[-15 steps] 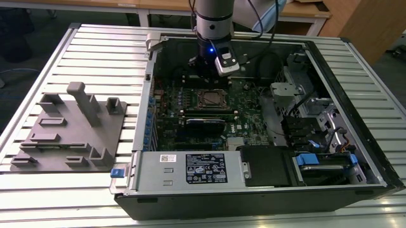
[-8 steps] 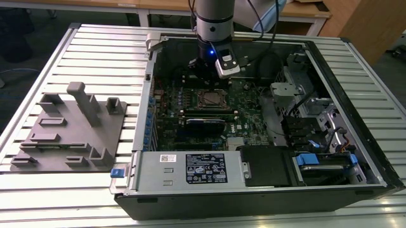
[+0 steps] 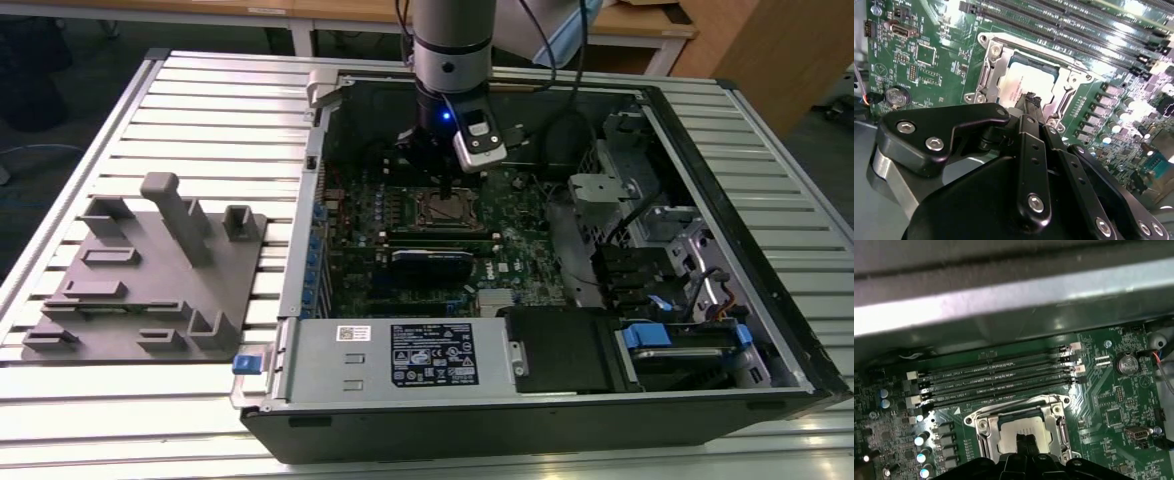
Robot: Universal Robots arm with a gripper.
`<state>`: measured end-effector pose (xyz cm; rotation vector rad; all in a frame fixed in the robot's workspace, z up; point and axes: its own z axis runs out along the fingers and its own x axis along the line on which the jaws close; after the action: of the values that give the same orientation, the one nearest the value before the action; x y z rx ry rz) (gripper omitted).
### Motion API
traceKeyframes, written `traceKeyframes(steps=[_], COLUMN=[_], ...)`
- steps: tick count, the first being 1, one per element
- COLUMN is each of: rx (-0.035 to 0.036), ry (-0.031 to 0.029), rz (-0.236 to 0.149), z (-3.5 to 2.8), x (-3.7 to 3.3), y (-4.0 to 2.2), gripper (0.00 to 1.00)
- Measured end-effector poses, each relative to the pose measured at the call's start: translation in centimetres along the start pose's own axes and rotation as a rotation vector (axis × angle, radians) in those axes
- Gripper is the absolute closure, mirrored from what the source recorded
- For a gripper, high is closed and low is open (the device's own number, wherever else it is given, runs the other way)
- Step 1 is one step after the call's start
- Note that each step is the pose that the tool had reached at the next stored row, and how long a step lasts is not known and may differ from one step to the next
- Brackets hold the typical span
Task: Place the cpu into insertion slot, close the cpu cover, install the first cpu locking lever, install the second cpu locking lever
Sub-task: 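Install the first cpu locking lever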
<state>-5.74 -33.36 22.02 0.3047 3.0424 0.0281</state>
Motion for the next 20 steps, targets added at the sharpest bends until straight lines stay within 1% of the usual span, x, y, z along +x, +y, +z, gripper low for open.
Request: traceKeyframes(steps=[6, 10, 14, 15, 16, 17, 18, 19, 20], rx=[0.0005, 0.0006, 0.0003, 0.0008, 0.0028, 0.0051, 0.0080, 0.0098, 0.0099], ry=[0.0000, 0.0000, -0.0001, 0.0024, 0.0107, 0.0207, 0.0326, 0.0392, 0.0393], rz=[0.000, 0.000, 0.000, 0.000, 0.000, 0.000, 0.000, 0.000, 0.000], z=[-0.01, -0.34, -0.34, -0.34, -0.35, -0.34, -0.33, -0.33, -0.33], x=[-0.01, -0.04, -0.04, -0.05, -0.05, -0.06, -0.07, -0.07, -0.07], y=[-0.05, -0.05, -0.04, -0.04, -0.04, -0.04, -0.04, -0.04, -0.04], gripper=[0.89, 0.89, 0.89, 0.89, 0.89, 0.89, 0.89, 0.89, 0.89])
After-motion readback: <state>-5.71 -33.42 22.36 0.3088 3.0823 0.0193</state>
